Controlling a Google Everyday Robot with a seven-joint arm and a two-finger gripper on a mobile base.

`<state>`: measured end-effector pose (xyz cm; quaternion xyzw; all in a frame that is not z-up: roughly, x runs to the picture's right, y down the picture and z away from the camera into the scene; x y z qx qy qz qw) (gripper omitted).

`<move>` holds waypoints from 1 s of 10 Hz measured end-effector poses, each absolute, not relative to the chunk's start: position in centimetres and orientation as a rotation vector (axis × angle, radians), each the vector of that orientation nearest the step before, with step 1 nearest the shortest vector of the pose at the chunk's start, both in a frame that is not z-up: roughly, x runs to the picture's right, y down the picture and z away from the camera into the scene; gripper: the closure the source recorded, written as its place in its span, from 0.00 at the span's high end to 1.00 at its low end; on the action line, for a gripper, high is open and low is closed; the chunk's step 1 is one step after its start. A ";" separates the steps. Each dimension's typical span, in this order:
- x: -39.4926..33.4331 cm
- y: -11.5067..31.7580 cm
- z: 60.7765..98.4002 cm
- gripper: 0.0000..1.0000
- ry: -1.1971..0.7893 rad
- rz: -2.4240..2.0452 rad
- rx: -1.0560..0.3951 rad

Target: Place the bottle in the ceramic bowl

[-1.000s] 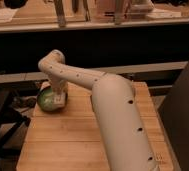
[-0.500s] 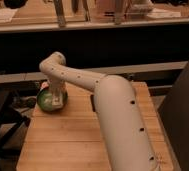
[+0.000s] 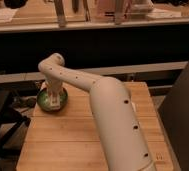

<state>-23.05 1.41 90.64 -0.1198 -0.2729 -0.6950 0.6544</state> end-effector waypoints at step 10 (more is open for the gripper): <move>-24.2 2.1 91.1 0.80 -0.667 -1.585 -0.275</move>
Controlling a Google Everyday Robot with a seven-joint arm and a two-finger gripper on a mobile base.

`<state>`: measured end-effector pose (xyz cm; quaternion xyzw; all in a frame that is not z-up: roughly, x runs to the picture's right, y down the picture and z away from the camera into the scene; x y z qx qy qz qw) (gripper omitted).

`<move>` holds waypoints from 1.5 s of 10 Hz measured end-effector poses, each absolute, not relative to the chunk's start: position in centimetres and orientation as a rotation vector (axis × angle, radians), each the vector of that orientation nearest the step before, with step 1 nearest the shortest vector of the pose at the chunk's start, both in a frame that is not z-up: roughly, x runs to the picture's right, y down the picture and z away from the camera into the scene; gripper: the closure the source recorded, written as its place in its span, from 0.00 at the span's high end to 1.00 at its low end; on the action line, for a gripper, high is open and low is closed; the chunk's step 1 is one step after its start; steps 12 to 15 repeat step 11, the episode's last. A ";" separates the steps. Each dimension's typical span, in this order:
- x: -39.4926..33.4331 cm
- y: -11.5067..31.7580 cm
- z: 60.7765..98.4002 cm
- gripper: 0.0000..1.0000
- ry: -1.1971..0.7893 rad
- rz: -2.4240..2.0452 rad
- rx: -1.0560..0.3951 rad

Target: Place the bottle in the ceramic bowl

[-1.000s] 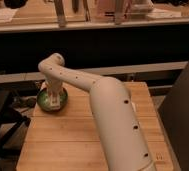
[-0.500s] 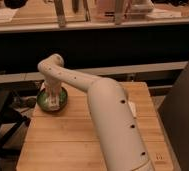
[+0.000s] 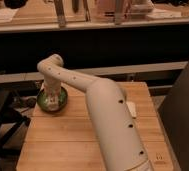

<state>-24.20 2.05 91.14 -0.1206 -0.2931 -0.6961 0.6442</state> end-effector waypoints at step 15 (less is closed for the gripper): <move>-22.8 -1.1 87.6 0.80 -0.556 -1.560 -0.193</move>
